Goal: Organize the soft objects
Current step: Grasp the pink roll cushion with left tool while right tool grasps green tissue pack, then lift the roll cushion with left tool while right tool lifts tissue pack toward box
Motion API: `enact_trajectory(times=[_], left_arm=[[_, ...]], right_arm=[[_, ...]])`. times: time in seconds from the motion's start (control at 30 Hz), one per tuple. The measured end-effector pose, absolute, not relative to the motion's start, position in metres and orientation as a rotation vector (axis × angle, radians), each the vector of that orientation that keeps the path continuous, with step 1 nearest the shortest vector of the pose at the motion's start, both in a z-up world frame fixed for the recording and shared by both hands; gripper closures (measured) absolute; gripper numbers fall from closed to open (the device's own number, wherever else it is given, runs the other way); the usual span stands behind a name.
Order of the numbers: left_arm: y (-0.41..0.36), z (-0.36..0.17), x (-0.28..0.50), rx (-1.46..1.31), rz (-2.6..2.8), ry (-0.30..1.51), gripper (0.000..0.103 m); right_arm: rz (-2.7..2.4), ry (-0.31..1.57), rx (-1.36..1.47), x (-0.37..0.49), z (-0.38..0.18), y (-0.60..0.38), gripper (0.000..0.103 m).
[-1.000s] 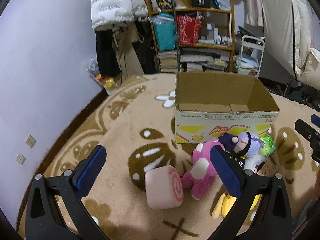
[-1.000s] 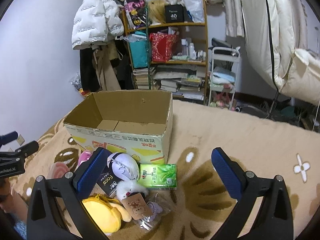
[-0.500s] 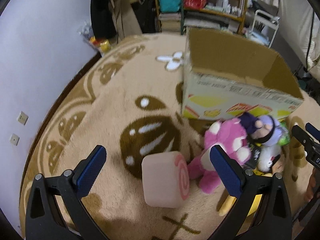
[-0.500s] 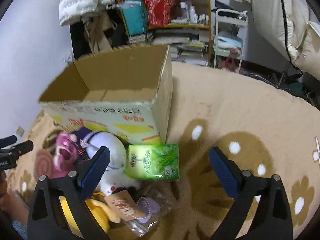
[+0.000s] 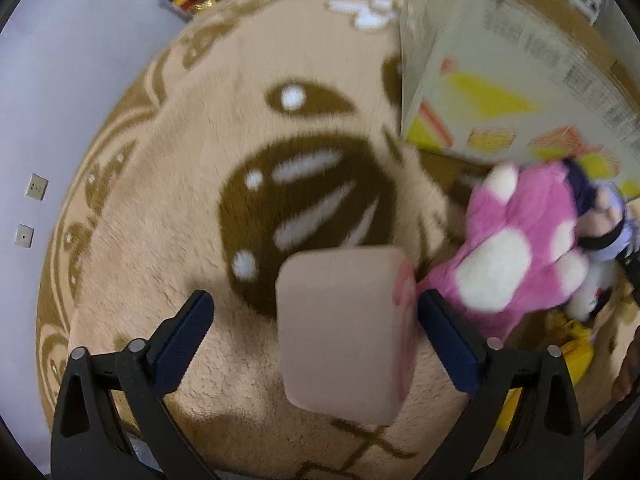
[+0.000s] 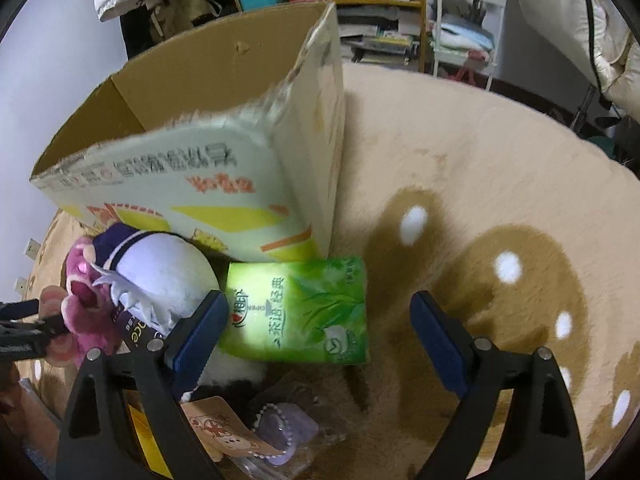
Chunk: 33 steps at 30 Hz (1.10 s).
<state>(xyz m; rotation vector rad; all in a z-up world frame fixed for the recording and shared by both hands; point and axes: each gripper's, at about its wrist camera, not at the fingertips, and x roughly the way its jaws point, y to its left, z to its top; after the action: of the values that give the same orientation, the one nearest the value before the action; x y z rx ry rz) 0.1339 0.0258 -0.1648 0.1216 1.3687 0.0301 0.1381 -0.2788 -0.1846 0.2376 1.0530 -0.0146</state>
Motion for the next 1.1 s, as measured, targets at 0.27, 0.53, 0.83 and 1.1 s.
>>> enact_trajectory(times=[0.27, 0.53, 0.83, 1.1], left_arm=[[0.017, -0.163, 0.130, 0.072, -0.065, 1.364, 0.043], [-0.004, -0.152, 0.121, 0.125, -0.080, 1.316, 0.059], [0.002, -0.115, 0.100, 0.134, -0.067, 1.149, 0.061], [0.008, -0.063, 0.075, 0.100, -0.053, 0.895, 0.061]], right_arm=[[0.005, 1.100, 0.274, 0.145, -0.192, -0.276, 0.006], [-0.004, 1.122, 0.228, 0.142, -0.192, -0.263, 0.024], [-0.028, 1.085, 0.215, 0.124, -0.170, -0.266, 0.024], [-0.006, 0.910, 0.201, 0.079, -0.118, -0.257, 0.024]])
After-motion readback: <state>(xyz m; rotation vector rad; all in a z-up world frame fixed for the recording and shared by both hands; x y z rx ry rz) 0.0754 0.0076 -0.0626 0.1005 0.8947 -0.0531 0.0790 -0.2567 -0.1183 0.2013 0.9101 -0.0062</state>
